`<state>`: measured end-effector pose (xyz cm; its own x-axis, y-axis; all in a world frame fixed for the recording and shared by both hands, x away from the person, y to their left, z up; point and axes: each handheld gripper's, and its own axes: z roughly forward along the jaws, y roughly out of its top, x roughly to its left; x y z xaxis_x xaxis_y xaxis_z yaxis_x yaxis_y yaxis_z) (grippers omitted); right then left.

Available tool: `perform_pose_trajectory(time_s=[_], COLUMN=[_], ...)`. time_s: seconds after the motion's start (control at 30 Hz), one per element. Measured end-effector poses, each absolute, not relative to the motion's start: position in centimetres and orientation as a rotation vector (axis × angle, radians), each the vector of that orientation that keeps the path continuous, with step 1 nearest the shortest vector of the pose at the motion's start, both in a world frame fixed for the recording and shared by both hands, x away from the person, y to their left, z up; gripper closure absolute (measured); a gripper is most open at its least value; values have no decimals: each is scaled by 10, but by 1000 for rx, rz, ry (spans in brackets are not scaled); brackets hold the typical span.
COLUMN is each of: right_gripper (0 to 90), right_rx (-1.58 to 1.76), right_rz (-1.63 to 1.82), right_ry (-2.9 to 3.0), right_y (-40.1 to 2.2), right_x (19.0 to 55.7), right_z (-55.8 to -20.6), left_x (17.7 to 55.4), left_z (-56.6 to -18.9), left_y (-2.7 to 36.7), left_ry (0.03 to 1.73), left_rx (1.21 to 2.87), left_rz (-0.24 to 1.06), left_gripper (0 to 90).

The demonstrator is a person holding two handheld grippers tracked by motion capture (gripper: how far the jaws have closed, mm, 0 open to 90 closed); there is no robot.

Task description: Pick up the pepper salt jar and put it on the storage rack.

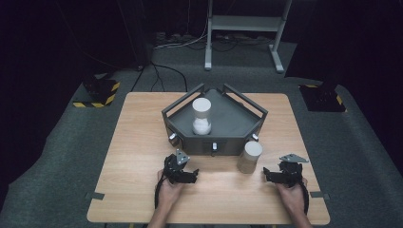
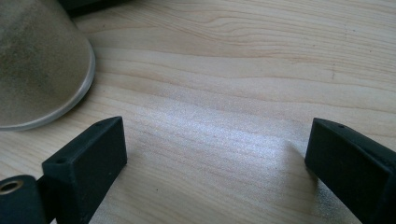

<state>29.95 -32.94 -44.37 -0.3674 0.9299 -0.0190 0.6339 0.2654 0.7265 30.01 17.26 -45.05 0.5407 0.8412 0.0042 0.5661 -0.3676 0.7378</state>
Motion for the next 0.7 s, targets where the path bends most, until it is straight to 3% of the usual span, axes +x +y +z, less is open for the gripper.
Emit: perform_pose_trajectory(time_s=[0.7], right_gripper=[38], right_rx=[1429], right_rz=[878], right_ry=[2088], right_y=[-327], right_x=[300], right_z=[-443], left_x=[301], left_z=[-450], left_y=[173], left_ry=[1131], left_rx=[2082], left_rz=[500], left_gripper=[113])
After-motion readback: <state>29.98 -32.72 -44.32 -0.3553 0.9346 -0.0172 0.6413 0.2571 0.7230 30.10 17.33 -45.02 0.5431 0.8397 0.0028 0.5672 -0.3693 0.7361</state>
